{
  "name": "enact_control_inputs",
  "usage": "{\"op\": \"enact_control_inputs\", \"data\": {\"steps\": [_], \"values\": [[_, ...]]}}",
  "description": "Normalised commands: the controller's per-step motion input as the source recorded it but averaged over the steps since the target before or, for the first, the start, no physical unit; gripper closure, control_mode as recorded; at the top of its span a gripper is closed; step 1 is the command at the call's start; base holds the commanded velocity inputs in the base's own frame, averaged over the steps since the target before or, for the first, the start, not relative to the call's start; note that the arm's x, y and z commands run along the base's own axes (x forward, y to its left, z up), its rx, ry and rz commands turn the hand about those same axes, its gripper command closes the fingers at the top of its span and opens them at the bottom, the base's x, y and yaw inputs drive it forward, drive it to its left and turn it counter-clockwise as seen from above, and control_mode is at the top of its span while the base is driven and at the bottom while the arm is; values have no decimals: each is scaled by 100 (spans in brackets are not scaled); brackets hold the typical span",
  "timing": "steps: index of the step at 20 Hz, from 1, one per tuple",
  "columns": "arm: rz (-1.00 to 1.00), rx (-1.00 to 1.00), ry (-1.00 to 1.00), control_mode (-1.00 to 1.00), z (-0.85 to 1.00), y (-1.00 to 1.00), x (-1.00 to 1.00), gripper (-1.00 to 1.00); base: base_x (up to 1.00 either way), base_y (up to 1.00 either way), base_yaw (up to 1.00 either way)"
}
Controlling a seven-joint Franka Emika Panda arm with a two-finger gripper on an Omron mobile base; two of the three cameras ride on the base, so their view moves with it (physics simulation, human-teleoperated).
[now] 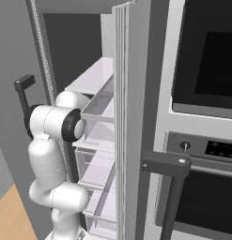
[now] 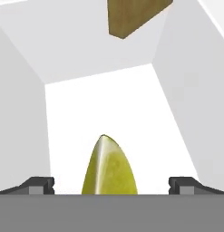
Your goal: Grab a lemon wedge from the fridge and one ice cube from the ice bowl, and put them in the glass of lemonade.
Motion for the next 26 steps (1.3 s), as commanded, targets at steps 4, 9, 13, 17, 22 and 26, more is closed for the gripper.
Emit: {"op": "enact_control_inputs", "data": {"steps": [4, 9, 13, 17, 22, 26], "values": [[0, 0, 0, -100, -16, 0, -38, -100, 0, 0, 0], [0, 0, 0, -100, -7, 0, -14, -100, 0, 0, 0], [0, 0, 0, -100, -1, 0, 11, -100, 0, 0, 0], [-3, 0, 0, -100, 0, 0, 36, -100, 0, 0, 0], [-1, 0, 0, -100, -14, 0, 1, -100, 0, 0, 0], [0, 0, 0, -100, -29, 0, -5, -100, 0, 0, 0]]}}
